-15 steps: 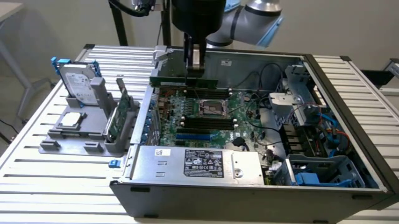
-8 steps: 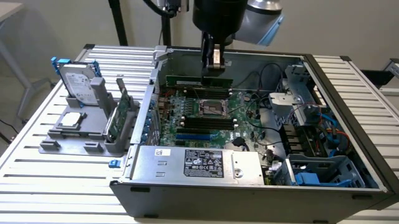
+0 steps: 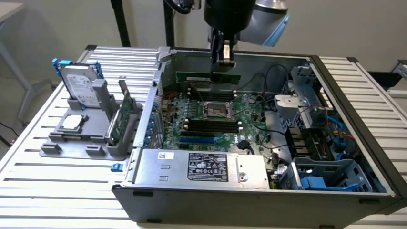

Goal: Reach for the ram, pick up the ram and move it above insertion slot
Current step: 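Pick up the ram and move it above insertion slot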

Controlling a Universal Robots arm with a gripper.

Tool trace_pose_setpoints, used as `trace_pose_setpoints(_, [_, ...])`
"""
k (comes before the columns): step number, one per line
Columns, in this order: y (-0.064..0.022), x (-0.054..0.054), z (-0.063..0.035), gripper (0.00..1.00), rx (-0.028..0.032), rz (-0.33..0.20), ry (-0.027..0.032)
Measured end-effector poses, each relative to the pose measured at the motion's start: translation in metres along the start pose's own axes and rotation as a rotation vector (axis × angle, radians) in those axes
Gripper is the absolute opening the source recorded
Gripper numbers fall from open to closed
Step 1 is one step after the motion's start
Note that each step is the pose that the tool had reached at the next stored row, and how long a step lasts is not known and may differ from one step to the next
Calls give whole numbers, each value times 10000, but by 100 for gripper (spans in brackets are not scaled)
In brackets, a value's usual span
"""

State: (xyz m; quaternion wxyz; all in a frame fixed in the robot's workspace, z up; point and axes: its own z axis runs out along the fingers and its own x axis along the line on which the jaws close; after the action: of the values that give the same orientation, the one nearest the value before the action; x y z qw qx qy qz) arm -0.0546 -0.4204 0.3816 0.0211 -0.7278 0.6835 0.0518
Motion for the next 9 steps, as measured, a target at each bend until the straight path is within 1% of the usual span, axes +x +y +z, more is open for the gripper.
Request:
trace_pose_setpoints(7, [-69, -90, 52, 13, 7, 66, -3])
trace_pose_setpoints(9, [-81, -140, 57, 13, 7, 74, 2])
